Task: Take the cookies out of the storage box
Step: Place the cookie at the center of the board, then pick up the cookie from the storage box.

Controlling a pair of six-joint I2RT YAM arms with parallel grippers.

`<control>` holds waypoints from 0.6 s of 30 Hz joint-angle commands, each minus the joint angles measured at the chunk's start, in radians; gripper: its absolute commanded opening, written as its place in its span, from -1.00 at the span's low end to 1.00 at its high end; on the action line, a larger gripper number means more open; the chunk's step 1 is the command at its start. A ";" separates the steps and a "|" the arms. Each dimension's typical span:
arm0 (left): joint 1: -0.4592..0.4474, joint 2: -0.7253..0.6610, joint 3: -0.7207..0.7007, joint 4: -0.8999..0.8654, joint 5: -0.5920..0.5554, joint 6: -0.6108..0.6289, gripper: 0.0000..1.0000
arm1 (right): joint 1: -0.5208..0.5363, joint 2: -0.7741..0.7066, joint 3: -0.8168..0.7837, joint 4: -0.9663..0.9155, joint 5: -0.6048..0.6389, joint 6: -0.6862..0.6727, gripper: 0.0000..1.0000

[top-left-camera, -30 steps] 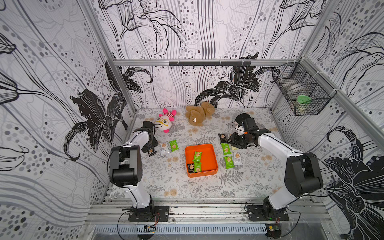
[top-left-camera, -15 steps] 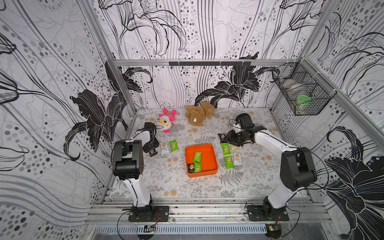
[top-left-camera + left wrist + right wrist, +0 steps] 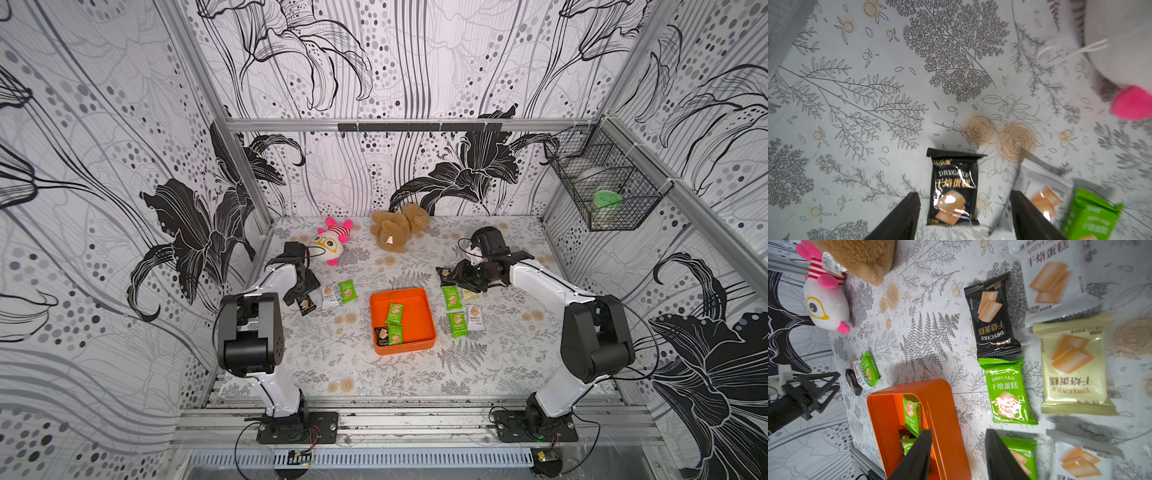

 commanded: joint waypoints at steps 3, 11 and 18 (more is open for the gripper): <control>-0.113 -0.142 -0.016 -0.015 0.029 -0.075 0.47 | 0.008 -0.067 -0.037 -0.022 0.004 -0.031 -0.04; -0.359 -0.247 -0.008 -0.022 0.021 -0.214 0.62 | 0.008 -0.124 -0.091 -0.025 -0.013 -0.052 -0.05; -0.569 -0.208 0.018 -0.005 -0.015 -0.305 0.65 | 0.007 -0.179 -0.136 -0.041 -0.005 -0.076 -0.04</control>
